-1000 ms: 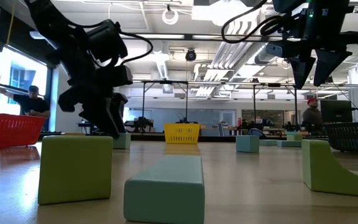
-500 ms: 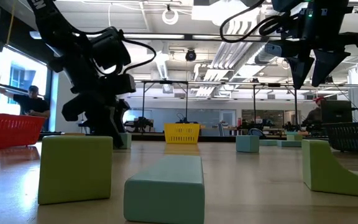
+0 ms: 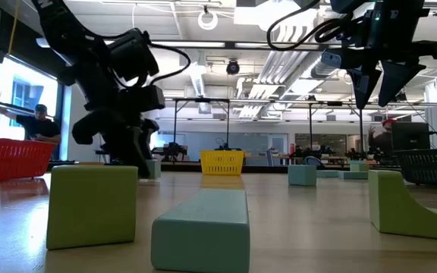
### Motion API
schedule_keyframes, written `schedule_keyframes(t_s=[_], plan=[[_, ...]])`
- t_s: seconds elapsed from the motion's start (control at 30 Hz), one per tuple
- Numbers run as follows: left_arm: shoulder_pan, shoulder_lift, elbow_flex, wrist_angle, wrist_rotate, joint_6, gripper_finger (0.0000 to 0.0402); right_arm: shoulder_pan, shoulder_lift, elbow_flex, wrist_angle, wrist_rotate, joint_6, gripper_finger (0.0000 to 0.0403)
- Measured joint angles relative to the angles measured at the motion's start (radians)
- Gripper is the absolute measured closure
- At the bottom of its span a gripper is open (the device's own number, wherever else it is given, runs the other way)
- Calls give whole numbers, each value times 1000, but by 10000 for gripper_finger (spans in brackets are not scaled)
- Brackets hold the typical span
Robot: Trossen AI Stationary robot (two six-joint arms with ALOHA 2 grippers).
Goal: Sort & place blocks by color
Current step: Put the blue block into the red bin
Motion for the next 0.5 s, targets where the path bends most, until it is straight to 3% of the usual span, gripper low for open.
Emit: schedule_keyframes(t_s=[0.5], plan=[[-80,-277,0,-144,-172,5,299,-2,0,0,0,1,-31,222]])
